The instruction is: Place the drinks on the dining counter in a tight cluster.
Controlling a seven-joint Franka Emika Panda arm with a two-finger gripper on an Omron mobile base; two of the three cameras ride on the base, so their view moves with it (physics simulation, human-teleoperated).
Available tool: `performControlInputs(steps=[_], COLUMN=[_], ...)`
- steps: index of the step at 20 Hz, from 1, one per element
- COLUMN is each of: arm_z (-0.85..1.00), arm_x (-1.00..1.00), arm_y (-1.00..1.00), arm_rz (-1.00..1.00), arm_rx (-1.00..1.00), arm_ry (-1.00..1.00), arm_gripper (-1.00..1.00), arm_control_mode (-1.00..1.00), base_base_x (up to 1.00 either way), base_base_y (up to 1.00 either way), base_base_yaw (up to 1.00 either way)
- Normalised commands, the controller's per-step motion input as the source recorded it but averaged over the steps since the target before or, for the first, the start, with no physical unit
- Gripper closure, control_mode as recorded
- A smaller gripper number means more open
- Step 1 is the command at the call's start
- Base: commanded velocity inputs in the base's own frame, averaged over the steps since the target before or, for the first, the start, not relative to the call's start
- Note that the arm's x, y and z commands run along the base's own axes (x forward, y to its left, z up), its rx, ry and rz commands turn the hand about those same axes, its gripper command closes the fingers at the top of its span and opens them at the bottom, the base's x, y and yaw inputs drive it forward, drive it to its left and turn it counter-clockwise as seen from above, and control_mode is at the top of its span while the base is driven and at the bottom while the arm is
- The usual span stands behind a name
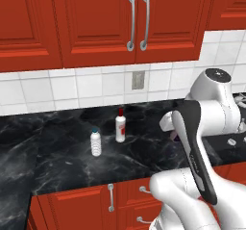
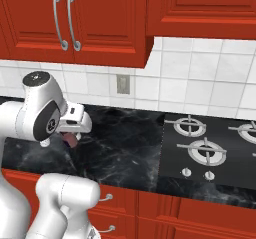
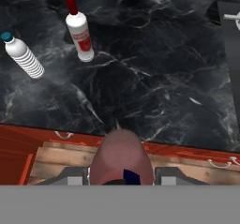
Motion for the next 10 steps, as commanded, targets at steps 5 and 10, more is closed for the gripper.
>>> performControlInputs(steps=[5, 10], arm_z=[0.00, 0.00], arm_x=[0.00, 0.00], arm_y=[0.00, 0.00], arm_rz=[0.00, 0.00], arm_rx=[0.00, 0.00], arm_ry=[0.00, 0.00], arm_gripper=[1.00, 1.00], arm_control_mode=[1.00, 1.00], base_base_x=[-0.44, -0.93], base_base_y=[-0.34, -1.00], base_base_yaw=[-0.07, -0.34])
